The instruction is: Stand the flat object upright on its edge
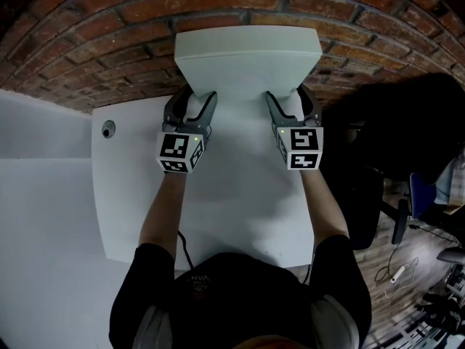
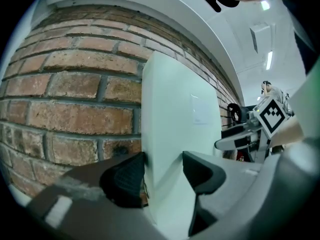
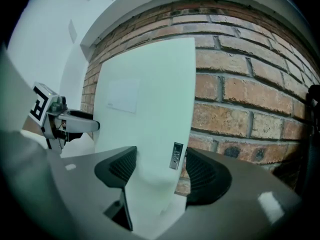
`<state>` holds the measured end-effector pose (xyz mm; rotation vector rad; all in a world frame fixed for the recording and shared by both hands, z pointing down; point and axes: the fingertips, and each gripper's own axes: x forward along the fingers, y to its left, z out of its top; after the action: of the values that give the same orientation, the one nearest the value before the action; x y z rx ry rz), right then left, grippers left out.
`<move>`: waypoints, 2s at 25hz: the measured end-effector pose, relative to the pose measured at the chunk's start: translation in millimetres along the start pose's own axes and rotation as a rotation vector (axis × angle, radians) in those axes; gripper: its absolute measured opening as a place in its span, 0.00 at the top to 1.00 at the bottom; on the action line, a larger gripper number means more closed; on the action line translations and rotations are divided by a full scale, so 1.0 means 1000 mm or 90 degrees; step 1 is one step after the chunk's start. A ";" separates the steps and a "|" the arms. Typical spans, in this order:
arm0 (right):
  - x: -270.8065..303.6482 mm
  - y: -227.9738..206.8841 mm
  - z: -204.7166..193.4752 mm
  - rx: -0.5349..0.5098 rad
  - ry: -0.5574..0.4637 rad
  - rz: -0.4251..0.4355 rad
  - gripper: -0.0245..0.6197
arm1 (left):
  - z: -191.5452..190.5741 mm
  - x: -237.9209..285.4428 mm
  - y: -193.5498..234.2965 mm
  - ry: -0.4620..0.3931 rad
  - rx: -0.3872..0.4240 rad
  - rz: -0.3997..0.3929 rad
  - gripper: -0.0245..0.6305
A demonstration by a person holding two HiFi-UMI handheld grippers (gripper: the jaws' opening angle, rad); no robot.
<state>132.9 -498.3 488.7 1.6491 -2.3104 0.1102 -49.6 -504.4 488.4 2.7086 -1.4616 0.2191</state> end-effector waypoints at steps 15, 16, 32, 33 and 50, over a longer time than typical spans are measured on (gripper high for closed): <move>-0.006 -0.004 -0.002 0.024 0.013 -0.016 0.41 | 0.003 -0.005 -0.001 0.013 -0.031 -0.012 0.54; -0.007 -0.004 -0.001 0.024 0.014 -0.019 0.41 | 0.004 -0.006 -0.001 0.015 -0.030 -0.013 0.54; -0.049 0.001 0.007 0.032 0.004 -0.040 0.61 | 0.019 -0.043 -0.013 0.007 -0.032 -0.009 0.54; -0.053 0.001 0.010 0.031 -0.001 -0.044 0.63 | 0.021 -0.047 -0.015 0.004 -0.031 -0.008 0.54; -0.133 0.031 0.033 0.032 -0.044 -0.062 0.96 | 0.055 -0.119 -0.050 -0.034 0.000 -0.006 0.89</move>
<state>136.6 -374.6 422.5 1.8135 -2.2900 0.0913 -66.7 -384.5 416.8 2.7414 -1.4616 0.1483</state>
